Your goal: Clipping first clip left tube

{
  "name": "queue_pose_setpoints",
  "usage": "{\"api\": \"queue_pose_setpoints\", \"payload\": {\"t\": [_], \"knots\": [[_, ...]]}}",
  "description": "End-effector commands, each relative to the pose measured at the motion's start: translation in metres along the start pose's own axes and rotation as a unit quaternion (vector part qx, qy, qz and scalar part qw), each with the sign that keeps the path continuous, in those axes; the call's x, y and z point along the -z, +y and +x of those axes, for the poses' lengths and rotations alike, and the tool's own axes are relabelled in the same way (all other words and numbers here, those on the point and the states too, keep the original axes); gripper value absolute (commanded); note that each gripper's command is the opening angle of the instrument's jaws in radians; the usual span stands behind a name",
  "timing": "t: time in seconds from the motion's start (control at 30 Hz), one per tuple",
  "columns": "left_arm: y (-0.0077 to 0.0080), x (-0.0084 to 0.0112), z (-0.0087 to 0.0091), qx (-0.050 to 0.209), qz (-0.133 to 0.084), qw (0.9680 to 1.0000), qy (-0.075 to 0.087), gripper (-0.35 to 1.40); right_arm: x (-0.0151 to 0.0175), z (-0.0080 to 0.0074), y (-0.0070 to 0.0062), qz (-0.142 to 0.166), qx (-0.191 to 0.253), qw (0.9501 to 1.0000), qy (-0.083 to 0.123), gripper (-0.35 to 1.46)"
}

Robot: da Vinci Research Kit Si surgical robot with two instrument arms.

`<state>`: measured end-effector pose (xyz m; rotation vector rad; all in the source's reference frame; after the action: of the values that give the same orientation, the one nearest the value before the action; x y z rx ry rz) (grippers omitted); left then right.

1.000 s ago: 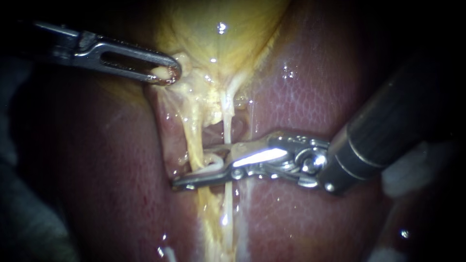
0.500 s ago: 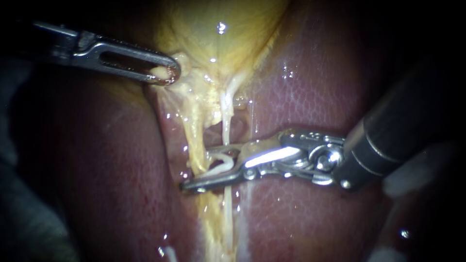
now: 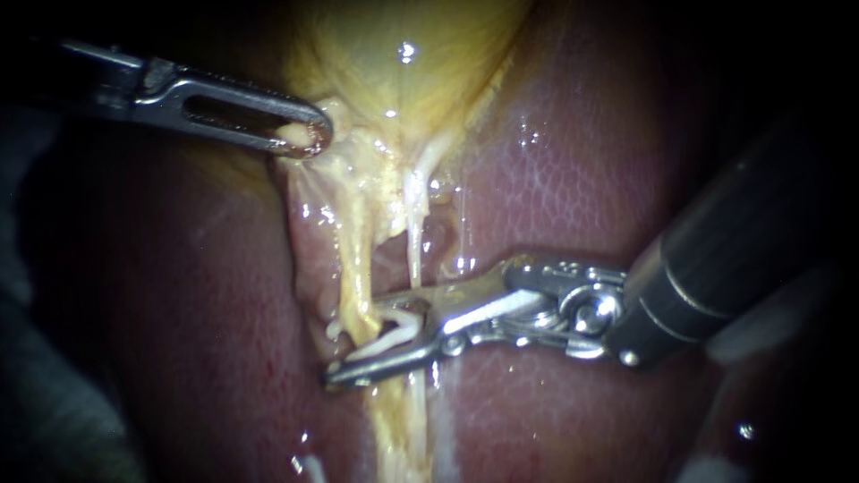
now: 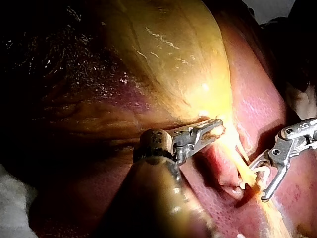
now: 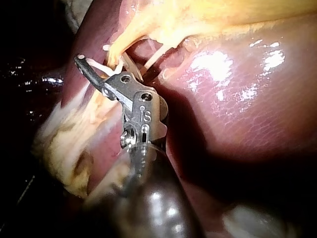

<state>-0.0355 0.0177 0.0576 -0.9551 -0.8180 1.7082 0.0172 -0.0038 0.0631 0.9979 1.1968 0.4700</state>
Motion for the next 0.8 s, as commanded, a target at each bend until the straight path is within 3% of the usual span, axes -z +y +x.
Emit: {"api": "queue_pose_setpoints", "payload": {"t": [0.03, 0.2, 0.33, 0.8], "knots": [[0.0, 0.0, 0.0, 0.0, 0.0, 1.0, 0.0, -0.35, -0.0002, -0.0002, 0.0, 0.003, -0.003, 1.0, -0.001, 0.49], [0.0, 0.0, 0.0, 0.0, 0.0, 1.0, 0.0, -0.35, -0.0013, -0.0014, 0.0003, 0.024, -0.005, 0.9996, -0.014, 0.48], [0.0, 0.0, 0.0, 0.0, 0.0, 1.0, 0.0, -0.35, -0.0022, -0.0021, 0.0003, 0.028, -0.004, 0.9995, -0.013, 0.48], [0.0, 0.0, 0.0, 0.0, 0.0, 1.0, 0.0, -0.35, -0.0026, -0.002, 0.0003, 0.03, -0.003, 0.9995, -0.005, 0.47]]}}
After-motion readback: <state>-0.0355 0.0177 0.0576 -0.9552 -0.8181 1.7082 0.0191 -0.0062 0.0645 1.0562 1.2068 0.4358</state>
